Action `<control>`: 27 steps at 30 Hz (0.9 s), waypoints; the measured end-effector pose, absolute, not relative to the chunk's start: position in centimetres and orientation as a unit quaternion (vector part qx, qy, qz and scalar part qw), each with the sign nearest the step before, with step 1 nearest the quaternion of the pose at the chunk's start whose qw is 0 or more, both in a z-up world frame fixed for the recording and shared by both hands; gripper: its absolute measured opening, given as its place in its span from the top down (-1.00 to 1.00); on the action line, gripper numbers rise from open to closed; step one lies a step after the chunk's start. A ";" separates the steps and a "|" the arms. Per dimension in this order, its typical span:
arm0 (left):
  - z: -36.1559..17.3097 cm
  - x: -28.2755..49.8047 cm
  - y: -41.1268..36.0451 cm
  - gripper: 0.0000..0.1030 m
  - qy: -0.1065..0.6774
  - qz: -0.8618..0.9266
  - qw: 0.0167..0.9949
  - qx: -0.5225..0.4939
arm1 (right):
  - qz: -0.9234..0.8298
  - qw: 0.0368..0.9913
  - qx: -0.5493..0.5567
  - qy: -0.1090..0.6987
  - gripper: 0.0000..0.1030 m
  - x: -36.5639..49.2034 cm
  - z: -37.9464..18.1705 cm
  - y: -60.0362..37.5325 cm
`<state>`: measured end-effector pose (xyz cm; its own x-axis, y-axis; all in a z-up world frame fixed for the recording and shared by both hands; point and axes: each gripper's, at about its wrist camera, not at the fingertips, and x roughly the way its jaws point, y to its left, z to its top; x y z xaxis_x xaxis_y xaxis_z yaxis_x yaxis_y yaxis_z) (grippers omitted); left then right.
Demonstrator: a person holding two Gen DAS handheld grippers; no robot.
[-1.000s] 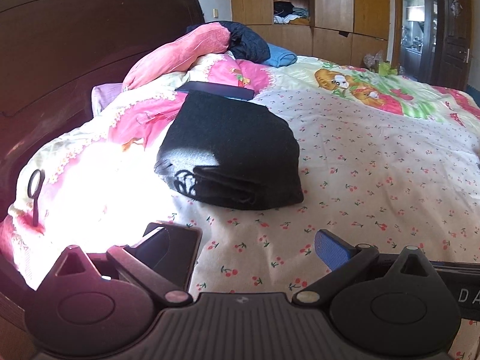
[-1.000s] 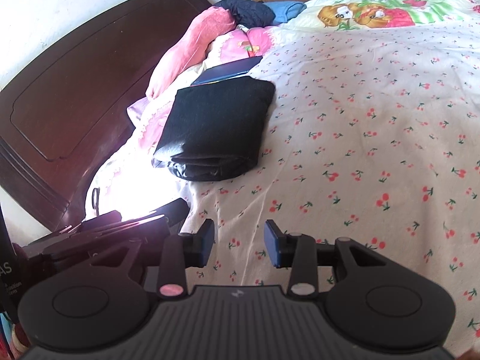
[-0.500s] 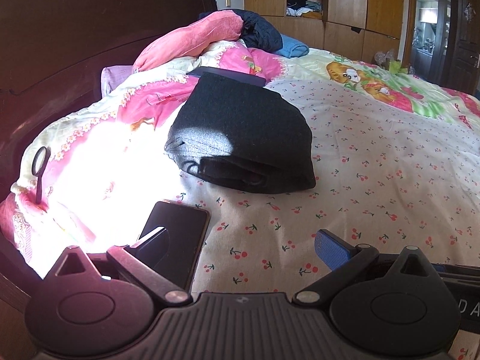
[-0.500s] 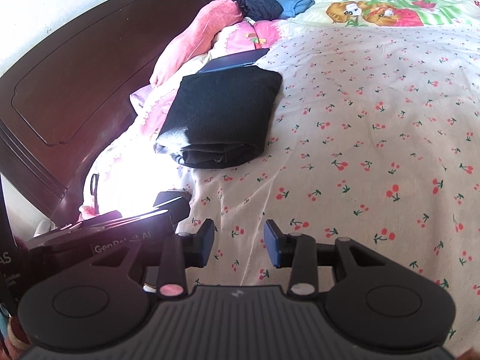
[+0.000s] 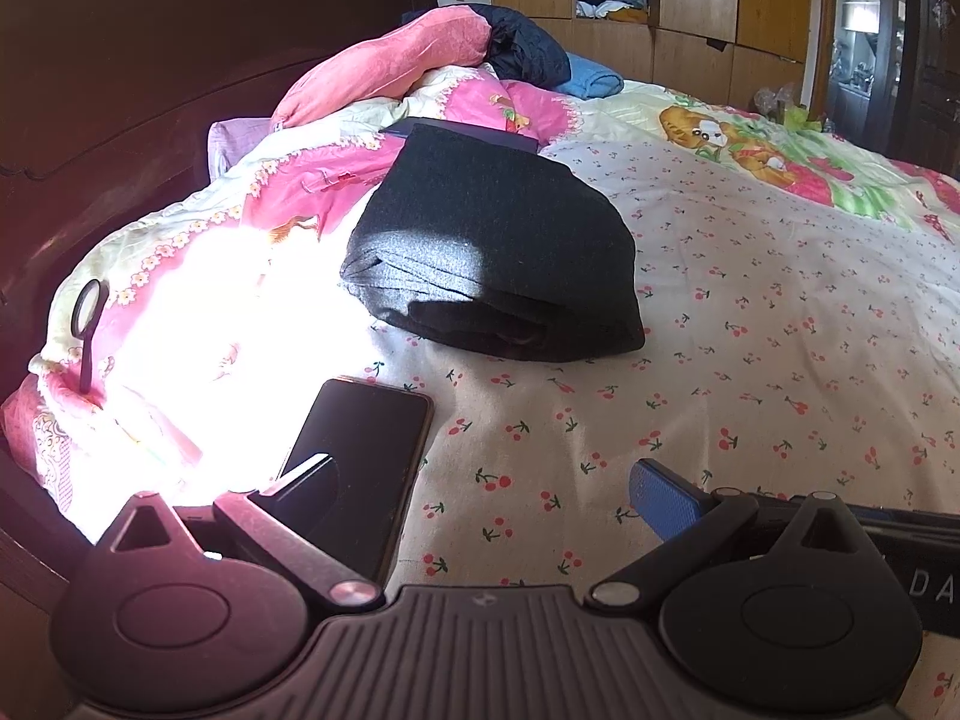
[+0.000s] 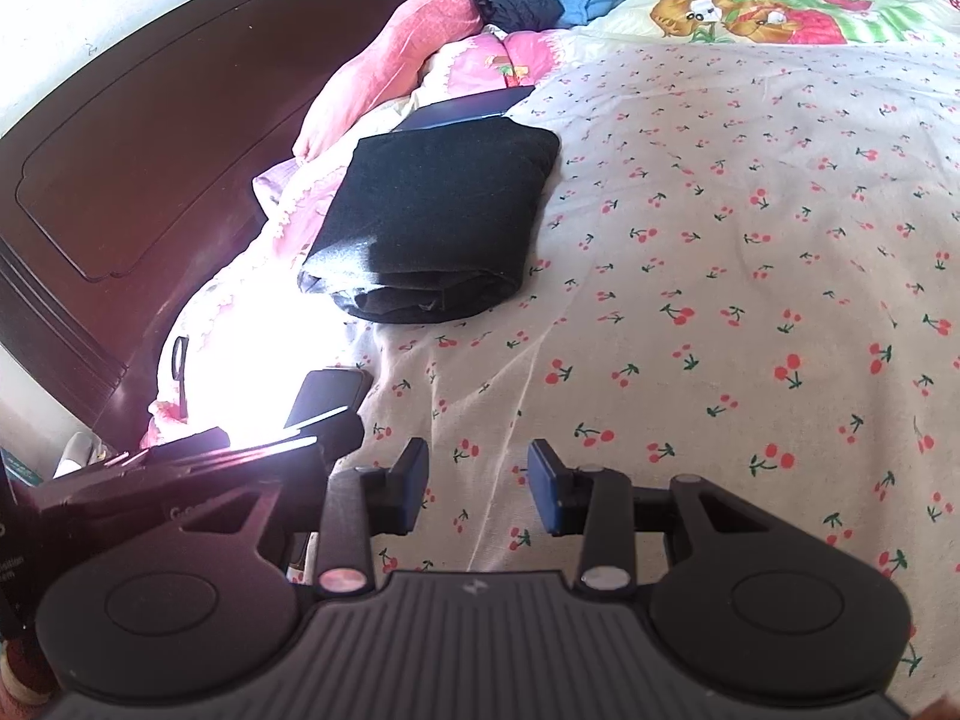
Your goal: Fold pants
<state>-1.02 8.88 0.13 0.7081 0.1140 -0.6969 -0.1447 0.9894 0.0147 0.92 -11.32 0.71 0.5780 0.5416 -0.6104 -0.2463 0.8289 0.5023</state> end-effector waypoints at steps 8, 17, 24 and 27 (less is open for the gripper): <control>-0.1 -1.0 9.0 -1.00 0.382 0.075 0.921 -0.017 | 0.229 0.866 0.181 0.405 0.24 1.1 0.4 -11.2; -0.2 -0.9 8.8 -1.00 0.383 0.080 0.920 -0.011 | 0.229 0.866 0.181 0.407 0.24 1.3 0.3 -11.2; -0.3 -1.1 9.1 -1.00 0.384 0.082 0.919 -0.015 | 0.232 0.865 0.181 0.408 0.24 1.4 0.2 -11.1; -0.3 -1.1 9.1 -1.00 0.385 0.083 0.919 -0.016 | 0.232 0.865 0.181 0.408 0.24 1.3 0.2 -11.1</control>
